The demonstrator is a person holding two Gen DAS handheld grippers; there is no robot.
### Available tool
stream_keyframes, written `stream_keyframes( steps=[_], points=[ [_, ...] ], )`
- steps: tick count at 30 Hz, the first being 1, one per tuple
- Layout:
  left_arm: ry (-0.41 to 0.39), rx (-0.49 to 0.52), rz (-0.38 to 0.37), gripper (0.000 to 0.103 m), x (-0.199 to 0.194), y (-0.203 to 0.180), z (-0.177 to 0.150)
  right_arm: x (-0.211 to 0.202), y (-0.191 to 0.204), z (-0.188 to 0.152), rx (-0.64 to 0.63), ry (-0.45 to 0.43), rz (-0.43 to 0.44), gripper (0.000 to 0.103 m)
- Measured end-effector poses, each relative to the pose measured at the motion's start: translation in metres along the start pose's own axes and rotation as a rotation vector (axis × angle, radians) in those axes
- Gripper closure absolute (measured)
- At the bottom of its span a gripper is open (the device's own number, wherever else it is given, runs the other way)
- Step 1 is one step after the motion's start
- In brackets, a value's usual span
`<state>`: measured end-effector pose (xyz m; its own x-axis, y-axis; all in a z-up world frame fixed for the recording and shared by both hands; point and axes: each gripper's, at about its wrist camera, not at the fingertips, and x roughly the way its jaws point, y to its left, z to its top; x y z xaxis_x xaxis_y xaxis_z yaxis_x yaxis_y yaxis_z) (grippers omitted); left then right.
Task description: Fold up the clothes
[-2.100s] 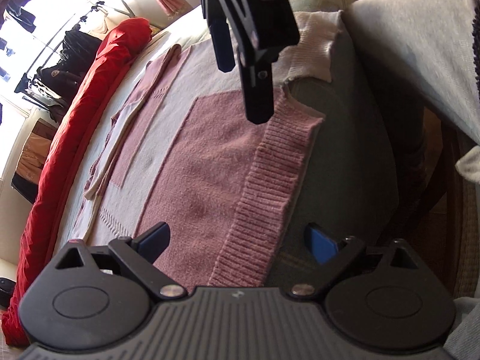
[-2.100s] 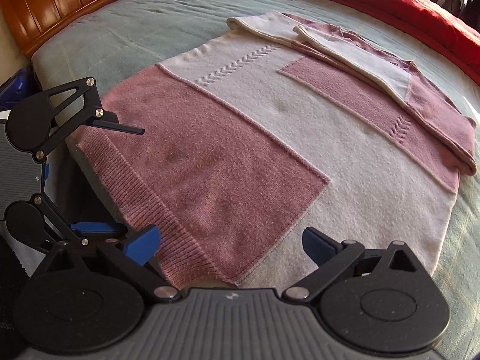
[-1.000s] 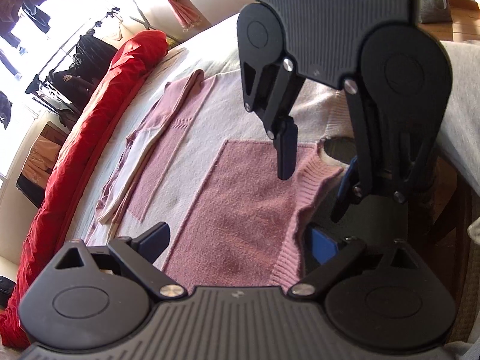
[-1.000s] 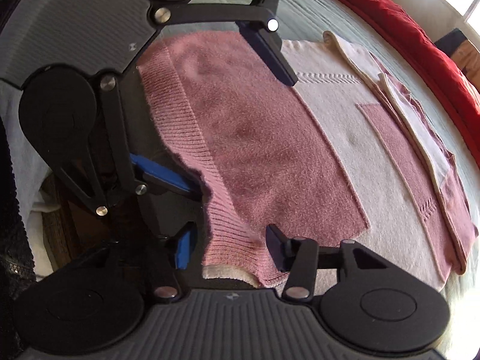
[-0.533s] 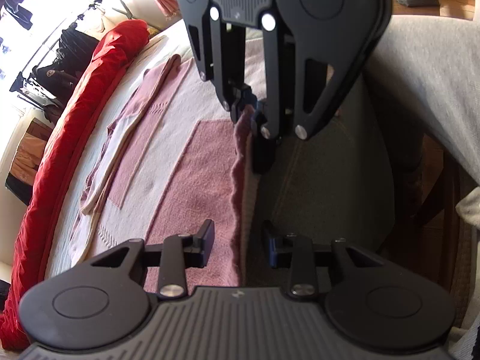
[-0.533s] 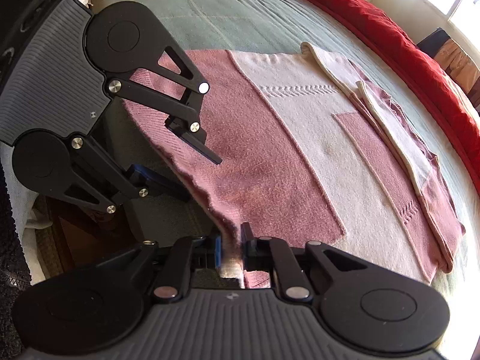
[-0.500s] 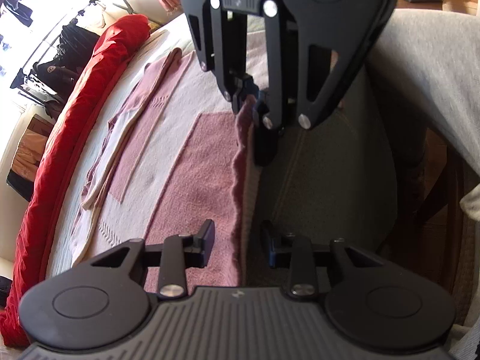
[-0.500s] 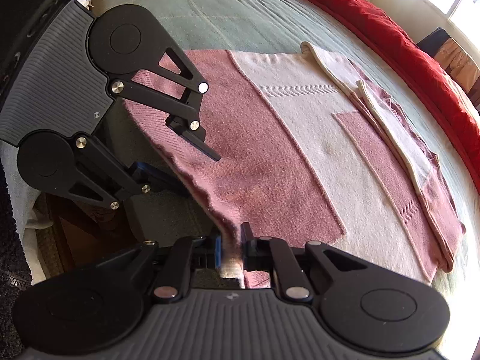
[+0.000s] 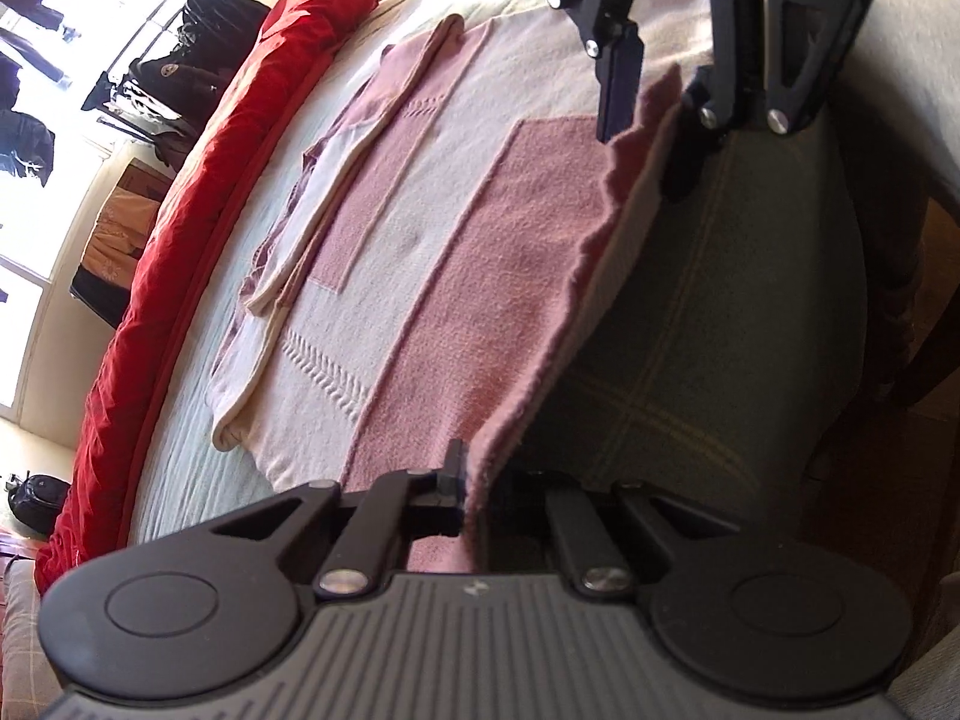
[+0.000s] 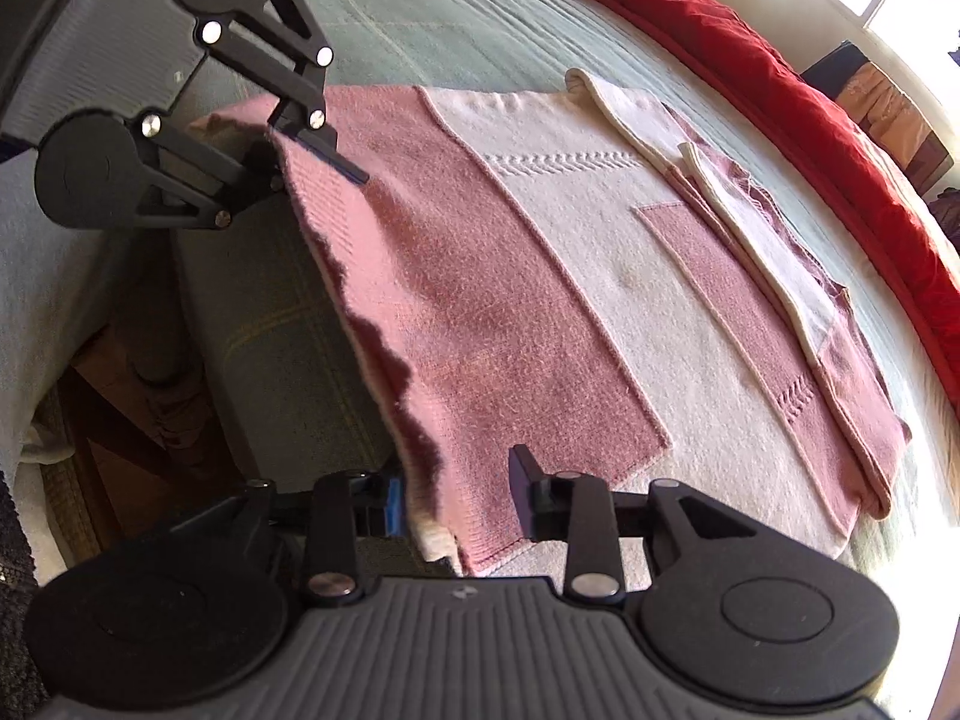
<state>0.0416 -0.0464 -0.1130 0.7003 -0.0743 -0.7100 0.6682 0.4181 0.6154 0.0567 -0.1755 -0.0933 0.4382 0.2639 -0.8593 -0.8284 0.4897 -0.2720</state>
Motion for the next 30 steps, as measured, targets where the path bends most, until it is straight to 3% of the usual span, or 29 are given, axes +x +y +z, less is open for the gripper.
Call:
stream_keyframes(
  steps=[6,10,15,16,17,19,30],
  points=[
    [-0.018,-0.086,-0.018,0.098,-0.008,0.023,0.000,0.012,0.004,-0.009,-0.055,0.037,-0.120,0.062],
    [-0.023,-0.106,-0.018,0.098,-0.009,0.030,-0.001,0.011,0.001,-0.017,-0.083,0.047,-0.247,0.062],
    [-0.021,-0.113,-0.022,0.097,-0.006,0.030,-0.003,0.009,-0.001,-0.031,-0.082,0.061,-0.259,0.064],
    [-0.019,-0.111,-0.025,0.097,-0.006,0.029,-0.003,0.008,0.000,-0.032,-0.079,0.059,-0.253,0.070],
    [-0.018,-0.109,-0.027,0.097,-0.006,0.028,-0.004,0.005,0.001,-0.033,-0.078,0.057,-0.247,0.084],
    [-0.011,-0.096,-0.028,0.097,-0.004,0.025,-0.003,0.003,0.001,-0.031,-0.076,0.051,-0.241,0.093],
    [-0.035,-0.017,0.050,0.098,0.000,0.038,0.009,-0.015,-0.019,-0.014,-0.059,0.014,-0.271,0.096]
  ],
)
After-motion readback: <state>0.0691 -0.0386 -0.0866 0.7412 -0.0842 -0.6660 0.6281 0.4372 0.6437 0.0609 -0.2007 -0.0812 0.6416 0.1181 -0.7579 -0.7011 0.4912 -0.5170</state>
